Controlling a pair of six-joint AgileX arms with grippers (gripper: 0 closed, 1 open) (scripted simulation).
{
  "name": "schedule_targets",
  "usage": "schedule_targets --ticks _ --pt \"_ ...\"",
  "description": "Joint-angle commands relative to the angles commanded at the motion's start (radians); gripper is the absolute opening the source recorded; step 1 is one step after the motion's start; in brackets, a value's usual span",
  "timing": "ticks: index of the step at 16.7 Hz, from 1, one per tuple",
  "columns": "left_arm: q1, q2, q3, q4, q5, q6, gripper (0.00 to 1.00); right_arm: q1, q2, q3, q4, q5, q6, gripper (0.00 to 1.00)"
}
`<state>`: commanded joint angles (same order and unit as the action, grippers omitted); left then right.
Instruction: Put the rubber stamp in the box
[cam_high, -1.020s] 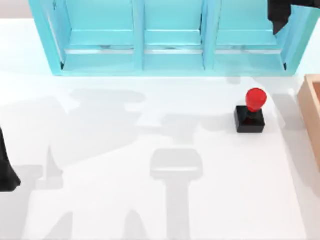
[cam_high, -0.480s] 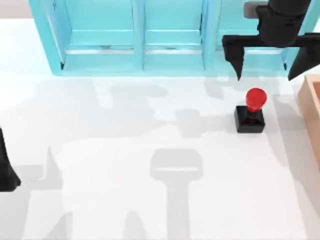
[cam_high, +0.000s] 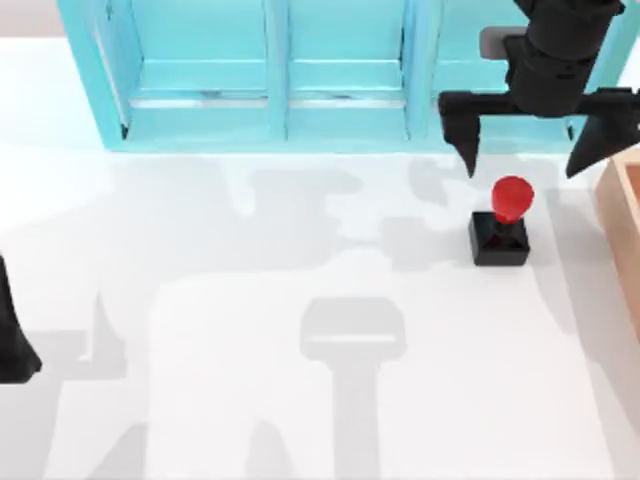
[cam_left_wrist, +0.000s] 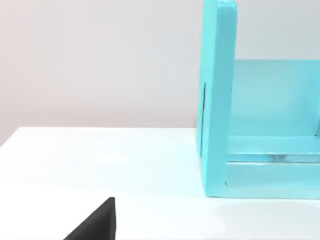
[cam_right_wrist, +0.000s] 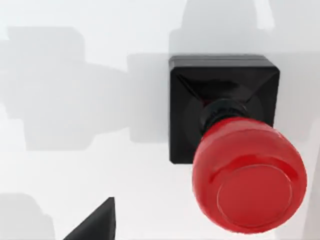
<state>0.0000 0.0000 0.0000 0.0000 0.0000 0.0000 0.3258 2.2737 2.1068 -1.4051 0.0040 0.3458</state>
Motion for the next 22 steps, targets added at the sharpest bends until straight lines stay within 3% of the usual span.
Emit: schedule_targets --ticks 5,11,22 --pt "0.000 0.000 0.000 0.000 0.000 0.000 1.00 0.003 0.004 -0.232 0.238 0.000 0.004 1.00" --pt "0.000 0.000 0.000 0.000 0.000 0.000 1.00 0.004 0.005 -0.273 0.279 0.000 0.004 1.00" --pt "0.000 0.000 0.000 0.000 0.000 0.000 1.00 0.004 0.005 -0.273 0.279 0.000 0.004 0.17"
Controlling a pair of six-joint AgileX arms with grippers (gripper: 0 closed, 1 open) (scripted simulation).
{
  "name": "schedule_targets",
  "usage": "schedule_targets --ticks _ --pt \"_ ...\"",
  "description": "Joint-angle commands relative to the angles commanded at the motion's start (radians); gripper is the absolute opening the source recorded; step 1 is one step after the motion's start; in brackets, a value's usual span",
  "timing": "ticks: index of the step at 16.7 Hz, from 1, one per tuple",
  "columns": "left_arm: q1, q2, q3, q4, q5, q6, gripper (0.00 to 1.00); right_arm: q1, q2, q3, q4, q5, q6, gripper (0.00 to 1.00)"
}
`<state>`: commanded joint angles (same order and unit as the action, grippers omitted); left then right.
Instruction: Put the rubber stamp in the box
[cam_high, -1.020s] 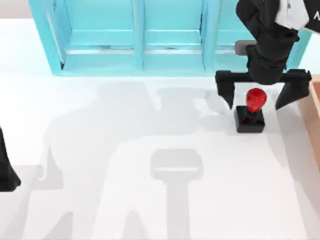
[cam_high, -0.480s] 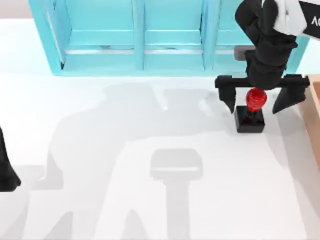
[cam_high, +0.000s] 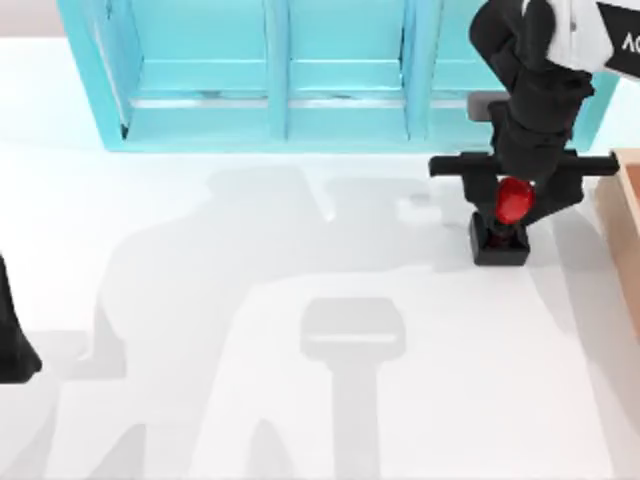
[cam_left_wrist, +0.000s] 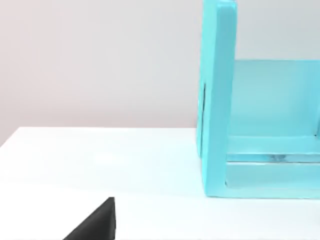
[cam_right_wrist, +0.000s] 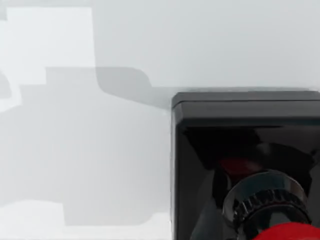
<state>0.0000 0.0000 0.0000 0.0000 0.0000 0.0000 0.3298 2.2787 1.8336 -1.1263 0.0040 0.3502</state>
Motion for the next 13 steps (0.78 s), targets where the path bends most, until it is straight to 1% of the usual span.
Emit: schedule_targets --ticks 2,3,13 --pt "0.000 0.000 0.000 0.000 0.000 0.000 1.00 0.000 0.000 0.000 0.000 0.000 0.000 0.02" --pt "0.000 0.000 0.000 0.000 0.000 0.000 1.00 0.000 0.000 0.000 0.000 0.000 0.000 0.00" --pt "0.000 0.000 0.000 0.000 0.000 0.000 1.00 -0.002 0.000 0.016 -0.016 0.000 0.000 0.00"
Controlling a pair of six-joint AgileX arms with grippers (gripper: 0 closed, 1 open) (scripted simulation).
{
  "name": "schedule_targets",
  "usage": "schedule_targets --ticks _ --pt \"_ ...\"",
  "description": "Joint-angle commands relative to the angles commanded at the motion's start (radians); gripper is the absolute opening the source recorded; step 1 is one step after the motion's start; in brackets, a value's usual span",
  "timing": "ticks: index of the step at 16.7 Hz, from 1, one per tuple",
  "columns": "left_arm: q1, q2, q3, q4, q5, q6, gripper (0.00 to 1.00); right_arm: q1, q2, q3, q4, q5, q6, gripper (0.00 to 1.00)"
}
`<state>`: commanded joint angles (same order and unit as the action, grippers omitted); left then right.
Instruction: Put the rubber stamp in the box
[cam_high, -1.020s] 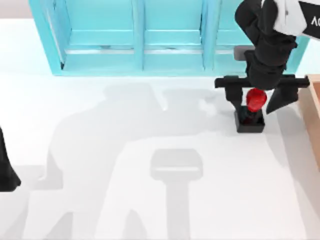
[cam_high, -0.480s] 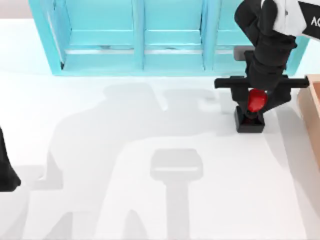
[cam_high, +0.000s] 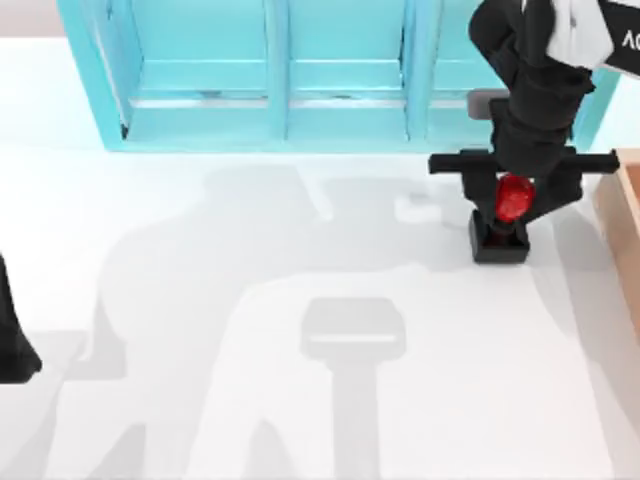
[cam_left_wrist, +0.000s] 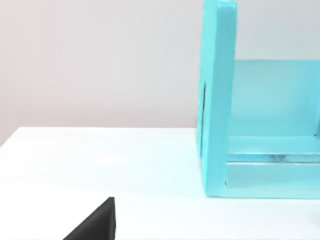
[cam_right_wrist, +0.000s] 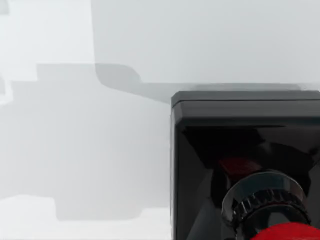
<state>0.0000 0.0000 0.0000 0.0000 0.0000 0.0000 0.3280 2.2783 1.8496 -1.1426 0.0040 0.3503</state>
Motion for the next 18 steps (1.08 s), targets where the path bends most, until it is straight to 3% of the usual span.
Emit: schedule_targets --ticks 9,18 --pt "0.000 0.000 0.000 0.000 0.000 0.000 1.00 -0.003 -0.004 0.362 -0.366 0.000 -0.002 0.00" --pt "0.000 0.000 0.000 0.000 0.000 0.000 1.00 -0.056 -0.064 0.309 -0.365 0.000 -0.068 0.00"
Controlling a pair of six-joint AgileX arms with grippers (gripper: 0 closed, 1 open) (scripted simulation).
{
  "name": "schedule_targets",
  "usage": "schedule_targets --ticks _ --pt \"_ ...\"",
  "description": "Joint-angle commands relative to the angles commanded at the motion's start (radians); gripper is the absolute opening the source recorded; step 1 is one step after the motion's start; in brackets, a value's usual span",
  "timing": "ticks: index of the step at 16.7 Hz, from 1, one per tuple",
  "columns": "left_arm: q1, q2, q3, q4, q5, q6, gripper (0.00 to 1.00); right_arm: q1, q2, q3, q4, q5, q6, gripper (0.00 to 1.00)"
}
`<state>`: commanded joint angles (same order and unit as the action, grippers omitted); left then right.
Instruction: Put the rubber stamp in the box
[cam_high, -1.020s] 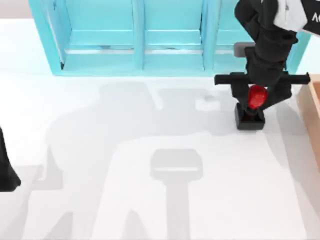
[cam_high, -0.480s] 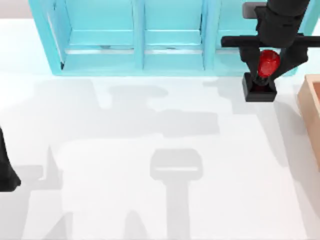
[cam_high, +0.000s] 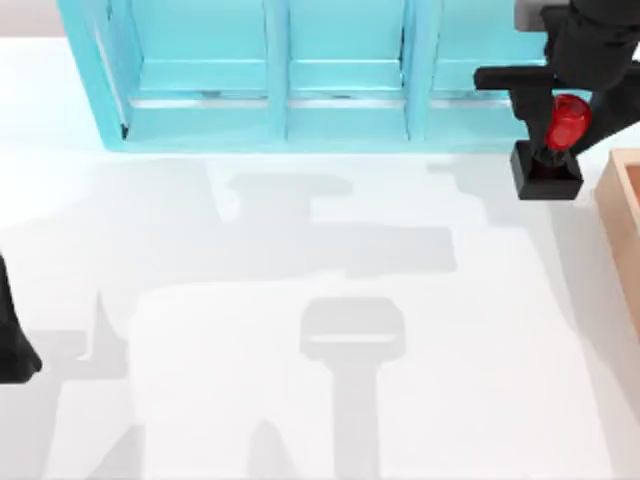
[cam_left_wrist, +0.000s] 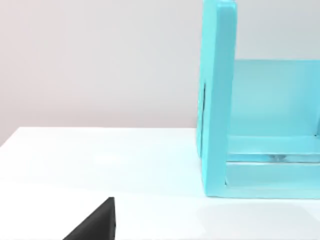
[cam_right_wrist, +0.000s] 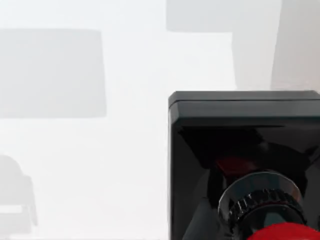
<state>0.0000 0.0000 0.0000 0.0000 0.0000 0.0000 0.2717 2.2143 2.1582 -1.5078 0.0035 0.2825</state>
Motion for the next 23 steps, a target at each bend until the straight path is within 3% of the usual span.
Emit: schedule_targets --ticks 3,8,11,18,23 --pt "0.000 0.000 0.000 0.000 0.000 0.000 1.00 -0.127 -0.107 -0.115 0.010 0.001 -0.140 0.00" --pt "0.000 0.000 0.000 0.000 0.000 0.000 1.00 -0.450 -0.295 -0.341 0.027 0.004 -0.426 0.00" --pt "0.000 0.000 0.000 0.000 0.000 0.000 1.00 -0.557 -0.397 -0.447 0.037 0.005 -0.546 0.00" --pt "0.000 0.000 0.000 0.000 0.000 0.000 1.00 -0.575 -0.418 -0.474 0.043 0.006 -0.575 0.00" --pt "0.000 0.000 0.000 0.000 0.000 0.000 1.00 -0.574 -0.423 -0.621 0.186 0.006 -0.575 0.00"
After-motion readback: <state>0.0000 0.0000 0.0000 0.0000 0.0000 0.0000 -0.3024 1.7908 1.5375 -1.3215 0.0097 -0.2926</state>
